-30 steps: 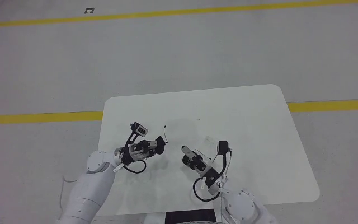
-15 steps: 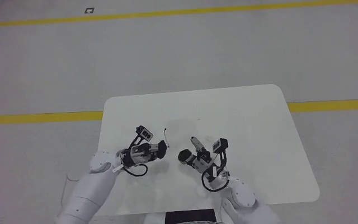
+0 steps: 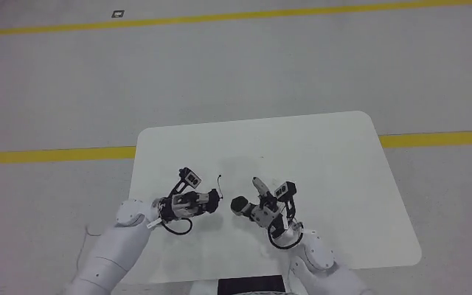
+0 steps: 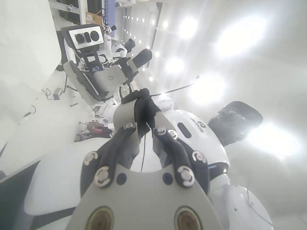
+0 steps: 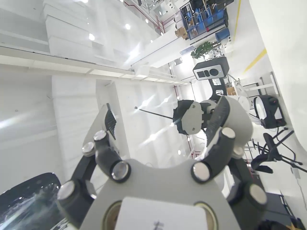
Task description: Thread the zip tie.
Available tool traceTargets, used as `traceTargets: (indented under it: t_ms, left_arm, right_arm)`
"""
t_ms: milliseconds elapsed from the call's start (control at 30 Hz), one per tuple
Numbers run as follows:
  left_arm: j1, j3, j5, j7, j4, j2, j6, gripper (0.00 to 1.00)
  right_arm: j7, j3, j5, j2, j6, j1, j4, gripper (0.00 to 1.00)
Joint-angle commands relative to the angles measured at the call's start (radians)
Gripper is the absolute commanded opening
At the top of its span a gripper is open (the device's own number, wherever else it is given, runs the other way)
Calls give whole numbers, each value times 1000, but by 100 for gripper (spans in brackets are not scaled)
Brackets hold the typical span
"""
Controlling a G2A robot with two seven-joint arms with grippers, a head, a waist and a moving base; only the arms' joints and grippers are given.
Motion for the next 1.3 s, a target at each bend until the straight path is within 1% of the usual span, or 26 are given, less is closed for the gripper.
traceTargets:
  t_ms: [0,33,67,133,167,200,233,267,333,433,533,800,967,1067,1267]
  left_arm:
    - [1,2,7,29,-8,-1,2,0]
    - [2,3,13,38,-16,-1,2,0]
    - [3,1,14,40,-20,0,-2,0]
    - [5,-6,5,34,-27,1,-11,0]
    - [5,-9,3,34,-28,1,-18,0]
    - [6,-11,1,32,-29,1,-20,0]
    - [6,-13,-2,30,-31,1,-26,0]
    - [7,-14,-5,29,-31,1,-32,0]
    - [7,-14,-9,29,-30,1,-35,0]
    - [7,-14,-9,29,-30,1,-35,0]
    - [7,-14,-9,29,-30,1,-35,0]
    - [7,-14,-9,29,-30,1,-35,0]
    - [7,-14,-9,29,-30,1,-35,0]
    - [7,-14,-9,29,-30,1,-35,0]
    - [7,-14,-9,29,-30,1,-35,0]
  right_arm:
    - [7,-4,41,-2,0,-6,-3,100]
    - [27,-4,80,-2,0,-7,0,100]
    - [40,-1,88,-2,1,-5,5,100]
    - [68,-2,142,-3,2,-9,6,100]
    - [79,0,156,-3,1,-9,9,94]
    - [89,-1,176,-3,2,-10,9,65]
    - [100,-3,200,-4,6,-12,10,47]
    - [112,-3,217,-4,10,-10,13,45]
    - [126,-6,236,-5,14,-11,15,34]
    - [133,-12,244,-7,13,-9,19,26]
    - [136,-19,248,-9,13,-6,22,21]
    - [142,-45,253,-14,22,3,27,22]
    - [146,-65,252,-18,26,9,26,20]
    - [148,-74,251,-19,27,11,27,16]
    - [151,-89,245,-22,33,16,28,15]
